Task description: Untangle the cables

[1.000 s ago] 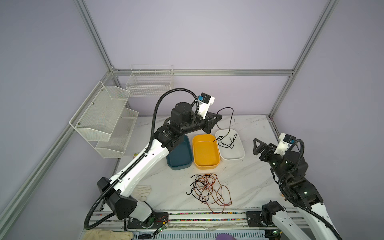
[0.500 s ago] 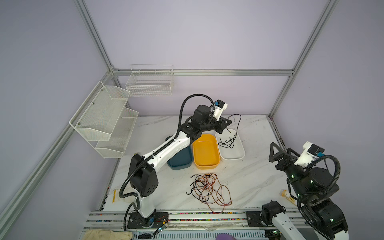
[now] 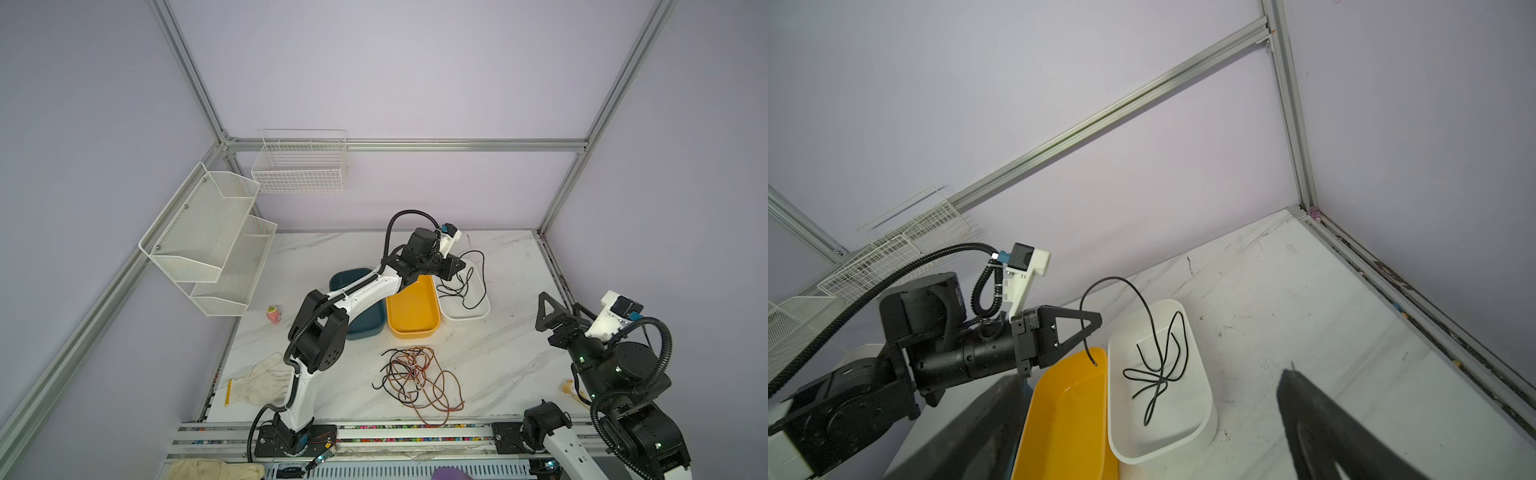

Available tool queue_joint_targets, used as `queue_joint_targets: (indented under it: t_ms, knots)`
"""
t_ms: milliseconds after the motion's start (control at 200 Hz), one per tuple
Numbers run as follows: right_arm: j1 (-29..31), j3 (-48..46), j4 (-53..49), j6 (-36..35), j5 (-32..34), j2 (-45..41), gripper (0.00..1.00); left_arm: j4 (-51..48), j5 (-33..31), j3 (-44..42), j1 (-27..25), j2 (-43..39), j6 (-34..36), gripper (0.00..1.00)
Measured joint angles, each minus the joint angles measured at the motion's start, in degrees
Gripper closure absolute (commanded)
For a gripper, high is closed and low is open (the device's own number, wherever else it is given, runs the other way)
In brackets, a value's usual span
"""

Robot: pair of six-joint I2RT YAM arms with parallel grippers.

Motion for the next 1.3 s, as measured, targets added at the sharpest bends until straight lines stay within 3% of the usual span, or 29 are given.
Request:
queue_joint_targets:
  t_ms: [230,815,1300]
  knots:
    - [0.0,-0.5,0.1,-0.2,0.5,-1.4,0.02,-2.0,-1.6,1.0,-0.2,4.9,-0.3,1.00]
    - [-0.4,-1.1,0.4,-1.0,0.2,-1.4,0.02,-16.3,-15.8,17.5,-0.3,14.4,2.3,1.00]
    - [-1.3,-1.1,0.5,-1.5,-0.9,-1.4,0.02,-21.4,-19.5,18.6,-0.2,18.8,3.5,1.00]
